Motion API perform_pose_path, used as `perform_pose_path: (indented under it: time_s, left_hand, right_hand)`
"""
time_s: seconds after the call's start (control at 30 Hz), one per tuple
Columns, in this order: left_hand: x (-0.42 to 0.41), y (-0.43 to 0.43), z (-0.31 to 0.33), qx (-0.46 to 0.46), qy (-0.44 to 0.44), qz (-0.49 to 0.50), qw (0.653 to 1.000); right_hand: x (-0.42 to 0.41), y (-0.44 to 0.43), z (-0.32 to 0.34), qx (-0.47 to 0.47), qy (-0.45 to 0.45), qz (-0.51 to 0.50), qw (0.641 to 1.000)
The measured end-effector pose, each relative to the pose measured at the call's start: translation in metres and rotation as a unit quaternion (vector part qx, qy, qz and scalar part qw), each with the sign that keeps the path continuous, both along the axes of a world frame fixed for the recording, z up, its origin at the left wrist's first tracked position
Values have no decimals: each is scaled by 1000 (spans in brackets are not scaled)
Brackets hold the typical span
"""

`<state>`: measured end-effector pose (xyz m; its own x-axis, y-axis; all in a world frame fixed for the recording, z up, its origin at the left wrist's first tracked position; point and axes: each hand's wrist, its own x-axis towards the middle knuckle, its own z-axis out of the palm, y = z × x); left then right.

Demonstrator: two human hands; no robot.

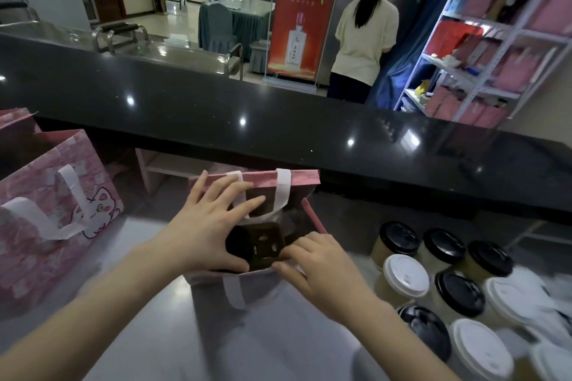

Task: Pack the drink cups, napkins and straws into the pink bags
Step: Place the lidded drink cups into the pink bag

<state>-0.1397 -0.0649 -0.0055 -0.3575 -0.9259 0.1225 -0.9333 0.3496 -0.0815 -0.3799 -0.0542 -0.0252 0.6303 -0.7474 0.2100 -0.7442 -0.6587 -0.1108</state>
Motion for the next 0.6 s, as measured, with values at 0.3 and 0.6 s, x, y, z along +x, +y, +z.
perform_pose_path:
  time_s: [0.3,0.6]
  left_hand:
    - [-23,1,-15,-37,17,2,999]
    - [-42,10,-19,-51,-12,9,999]
  right_hand:
    - [-73,25,-28,-69,-113,-42,990]
    - [-166,-15,-35,94,88,-397,909]
